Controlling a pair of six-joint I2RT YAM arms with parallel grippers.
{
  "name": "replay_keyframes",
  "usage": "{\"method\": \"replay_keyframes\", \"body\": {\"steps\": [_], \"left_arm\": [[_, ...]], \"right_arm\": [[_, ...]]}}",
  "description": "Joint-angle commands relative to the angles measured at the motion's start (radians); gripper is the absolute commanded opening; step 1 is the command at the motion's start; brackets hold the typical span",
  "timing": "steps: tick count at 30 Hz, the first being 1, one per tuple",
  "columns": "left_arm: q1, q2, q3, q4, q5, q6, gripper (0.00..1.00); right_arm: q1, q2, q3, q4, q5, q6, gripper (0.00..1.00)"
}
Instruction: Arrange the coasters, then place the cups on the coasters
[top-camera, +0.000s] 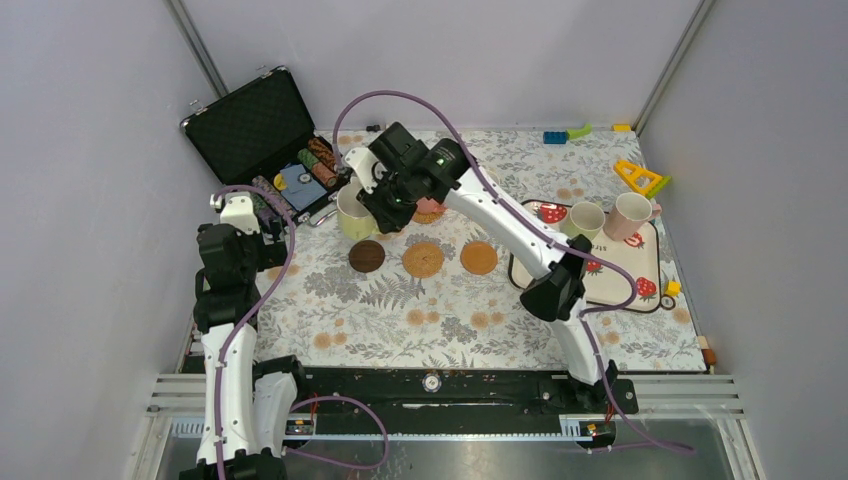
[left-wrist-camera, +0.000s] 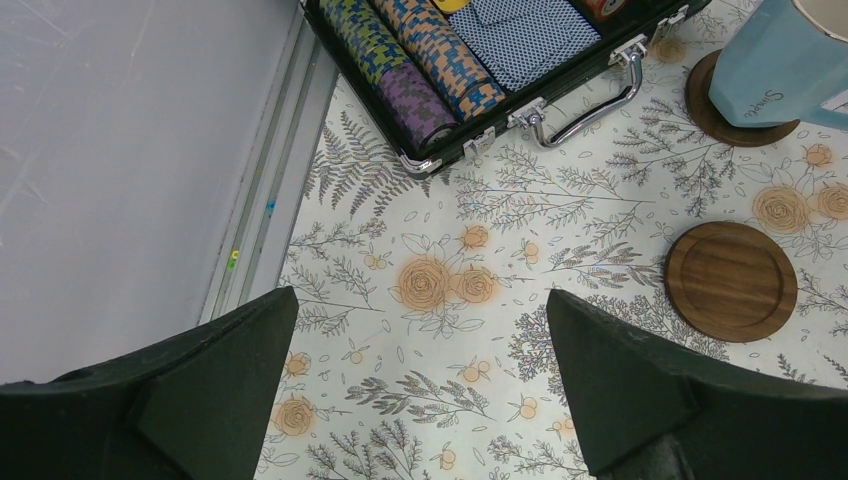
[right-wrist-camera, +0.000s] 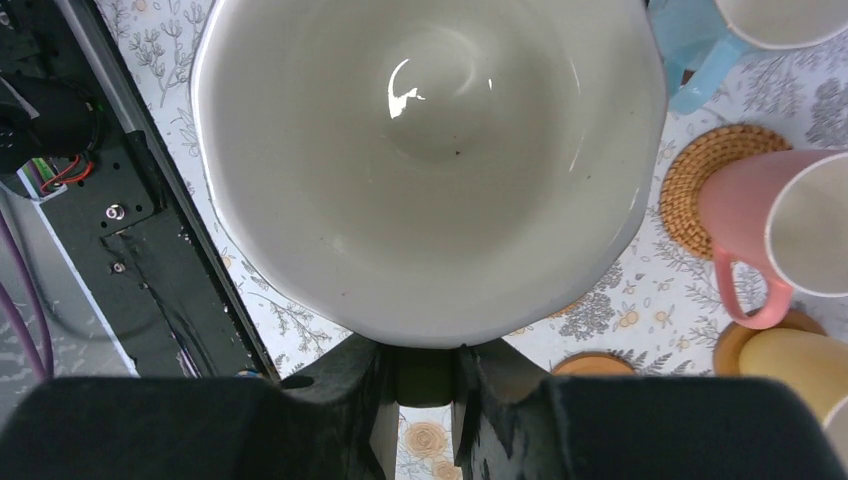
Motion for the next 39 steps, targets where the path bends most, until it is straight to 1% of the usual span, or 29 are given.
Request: {"method": "replay_keyframes", "body": {"steps": [1,5,8,11,16,22,27,39], "left_arm": [[0.007,-0.006,0.004,0.056,-0.022,-0.004,0.99],[0.006,-0.013,0.005,0.056,-0.039,-0.007,0.99],[0.006,-0.012,0.004,0.056,-0.038,-0.008,0.99],[0.006,-0.011,0.009,0.056,-0.051,-0.009,0.99],[0.006,-0.005,0.008,0.056,-0.057,-0.009,0.99],[0.006,-0.005,0.005,0.060,-0.060,-0.007,0.99],[0.007,-0.001,0.005,0.060,-0.064,-0.007,0.99],[0.008,-0.006,0.003,0.059,-0.073,-0.007,0.99]], "right_arm": [[0.002,0.012,0.046,0.072,-0.037,0.080,0.00],[0.012,0.049,0.043,0.076,-0.028,0.102,0.00],[0.024,0.067,0.019,0.105,0.027,0.098,0.00],[0.025,0.102,0.037,0.124,0.100,0.087,0.00],[0.024,0.128,-0.017,0.201,0.116,0.072,0.00],[0.025,0.208,0.040,0.195,0.155,0.098,0.00],[0.024,0.290,0.120,0.136,0.166,0.101,0.00],[0.024,0.302,0.072,0.130,0.150,0.111,0.00]]}}
